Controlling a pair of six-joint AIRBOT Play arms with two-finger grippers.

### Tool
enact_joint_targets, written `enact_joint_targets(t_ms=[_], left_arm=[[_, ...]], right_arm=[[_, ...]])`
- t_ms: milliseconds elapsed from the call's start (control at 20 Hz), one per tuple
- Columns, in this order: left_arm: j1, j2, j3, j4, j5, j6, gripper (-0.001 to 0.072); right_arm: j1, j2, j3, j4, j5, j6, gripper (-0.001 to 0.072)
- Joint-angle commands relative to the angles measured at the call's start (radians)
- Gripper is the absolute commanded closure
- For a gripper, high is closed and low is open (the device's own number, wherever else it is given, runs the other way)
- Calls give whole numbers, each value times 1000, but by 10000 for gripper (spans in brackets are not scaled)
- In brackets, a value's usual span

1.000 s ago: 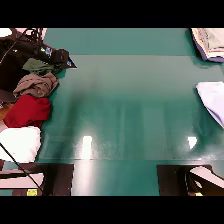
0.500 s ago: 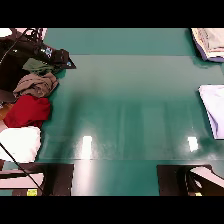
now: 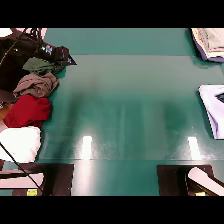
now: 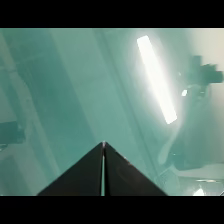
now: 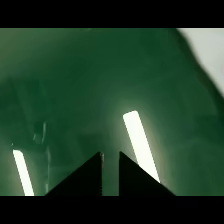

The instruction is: Fold the shirts.

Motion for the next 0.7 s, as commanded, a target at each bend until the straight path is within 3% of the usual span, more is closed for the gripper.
enact_joint_targets(t_ms=[0, 250, 650], left_arm=[[0, 0, 0, 0, 12, 5, 680], [0, 0, 0, 0, 19, 5, 680], [0, 0, 0, 0, 19, 5, 680]], right_arm=[[263, 0, -2, 44, 16, 1, 692], [402, 0, -2, 45, 18, 1, 692], [412, 0, -2, 47, 46, 2, 692]])
